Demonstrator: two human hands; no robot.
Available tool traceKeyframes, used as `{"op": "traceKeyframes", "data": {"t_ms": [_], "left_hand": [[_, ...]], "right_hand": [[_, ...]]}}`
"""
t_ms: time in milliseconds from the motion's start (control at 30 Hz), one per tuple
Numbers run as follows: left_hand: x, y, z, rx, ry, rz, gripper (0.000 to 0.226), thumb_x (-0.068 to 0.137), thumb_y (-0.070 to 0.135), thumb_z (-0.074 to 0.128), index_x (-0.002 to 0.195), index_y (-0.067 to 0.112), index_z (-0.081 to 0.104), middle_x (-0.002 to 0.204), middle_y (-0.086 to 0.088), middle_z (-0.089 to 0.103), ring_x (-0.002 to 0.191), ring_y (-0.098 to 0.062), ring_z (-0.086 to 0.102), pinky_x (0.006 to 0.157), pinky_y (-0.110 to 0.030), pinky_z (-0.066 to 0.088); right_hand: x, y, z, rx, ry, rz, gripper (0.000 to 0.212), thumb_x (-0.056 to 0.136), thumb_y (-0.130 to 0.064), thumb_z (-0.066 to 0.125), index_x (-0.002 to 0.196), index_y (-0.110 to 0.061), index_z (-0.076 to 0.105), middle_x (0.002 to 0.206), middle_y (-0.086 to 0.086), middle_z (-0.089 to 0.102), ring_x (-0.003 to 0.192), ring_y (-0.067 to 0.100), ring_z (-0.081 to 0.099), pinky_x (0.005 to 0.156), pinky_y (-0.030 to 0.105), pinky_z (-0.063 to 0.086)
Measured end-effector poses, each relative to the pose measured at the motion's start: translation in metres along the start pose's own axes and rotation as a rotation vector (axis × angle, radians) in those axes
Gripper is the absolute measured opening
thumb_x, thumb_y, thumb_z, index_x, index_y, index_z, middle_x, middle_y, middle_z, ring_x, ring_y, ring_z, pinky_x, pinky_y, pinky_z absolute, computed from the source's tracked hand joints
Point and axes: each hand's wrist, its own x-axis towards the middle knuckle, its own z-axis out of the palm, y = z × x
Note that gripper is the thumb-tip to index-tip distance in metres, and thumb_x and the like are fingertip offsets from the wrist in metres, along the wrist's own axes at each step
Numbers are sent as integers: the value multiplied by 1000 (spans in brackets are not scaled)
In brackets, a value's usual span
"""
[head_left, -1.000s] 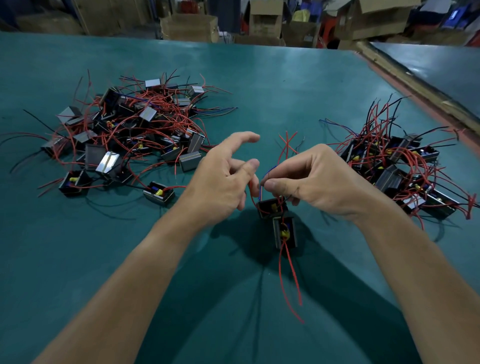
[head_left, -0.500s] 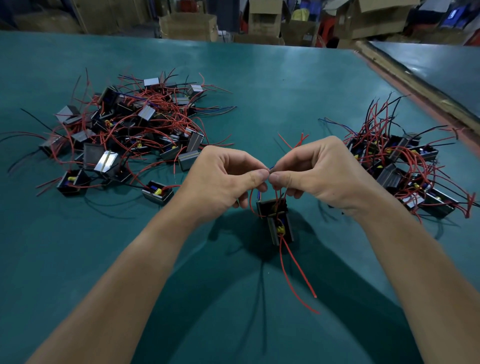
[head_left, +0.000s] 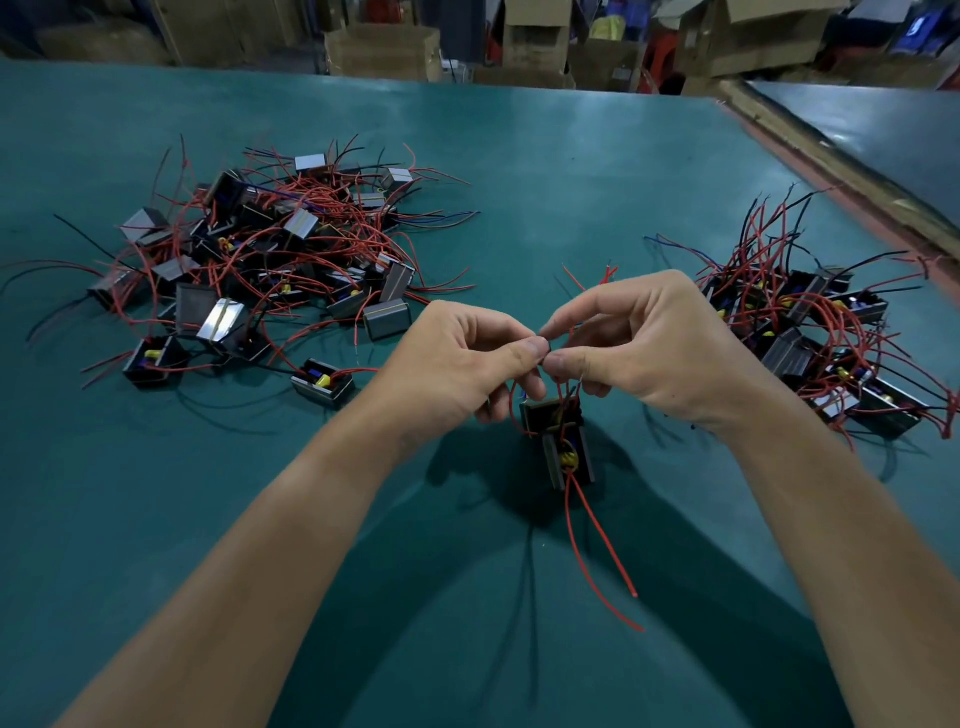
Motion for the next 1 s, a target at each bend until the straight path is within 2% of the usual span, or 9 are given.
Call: {"op": "traceKeyframes", "data": {"t_ms": [133, 233, 300, 400, 600, 667, 767, 900, 1000], "left_hand": [[1, -1, -1, -42, 2, -26, 13, 93, 11, 62, 83, 8, 71, 63, -2, 68, 41, -10, 48, 41, -20, 40], [1, -1, 0, -81, 2, -54, 10, 91, 11, 65, 84, 10, 72, 61, -3, 66, 42, -10, 45, 41, -18, 39], [2, -1, 2, -101, 18, -74, 10, 91, 9, 65, 84, 10, 71, 59, -2, 65, 41, -9, 43, 39, -17, 37], [2, 0, 4, -97, 28, -89, 12, 92, 7, 63, 82, 9, 68, 56, 1, 63, 40, -7, 41, 38, -16, 36], [1, 2, 4, -51, 33, -52, 12, 93, 6, 62, 82, 7, 67, 55, 3, 60, 41, -9, 39, 40, -18, 34], [0, 2, 5, -20, 39, -13, 11, 93, 7, 63, 83, 5, 67, 55, 3, 60, 42, -9, 38, 40, -18, 33], [-2, 3, 7, 43, 53, 86, 12, 92, 7, 63, 82, 7, 68, 56, 4, 61, 41, -5, 40, 42, -15, 31], [-3, 4, 7, 67, 63, 130, 16, 93, 3, 61, 80, 9, 66, 56, 5, 61, 40, 1, 43, 43, -12, 32], [-3, 4, 6, 74, 61, 118, 18, 93, 5, 61, 78, 12, 66, 55, 5, 62, 41, -7, 40, 42, -18, 31]], "right_hand": [[-1, -2, 1, -27, 16, -15, 16, 86, -4, 74, 82, -18, 78, 66, 7, 73, 59, 28, 63, 51, 29, 52], [-1, -5, 0, -46, 46, -40, 22, 87, 3, 70, 82, -17, 79, 64, 9, 70, 53, 18, 59, 49, 24, 49], [-1, -7, 0, -65, 68, -44, 20, 85, 2, 72, 80, -17, 78, 62, 20, 65, 50, 17, 53, 47, 23, 44], [-3, -10, 1, -76, 67, -34, 16, 84, 1, 74, 79, -14, 77, 65, 35, 58, 53, 23, 48, 52, 32, 38], [-2, -9, -2, 40, 29, 9, 22, 90, 0, 66, 79, -13, 79, 67, 7, 70, 54, 15, 58, 53, 24, 52], [-3, -8, -3, 93, 11, 39, 20, 91, -4, 65, 77, -12, 78, 66, 4, 69, 53, 14, 57, 52, 22, 52], [-5, -8, -6, 163, -24, 55, 12, 78, -20, 71, 77, -10, 78, 64, 3, 69, 52, 11, 57, 52, 22, 52], [-4, -6, -8, 129, -30, 26, 9, 67, -19, 78, 74, -15, 78, 61, 4, 68, 52, 11, 59, 53, 22, 53], [-1, -2, -6, 57, -8, 11, 9, 66, -22, 79, 71, -17, 75, 60, 2, 68, 52, 12, 60, 54, 22, 54]]}}
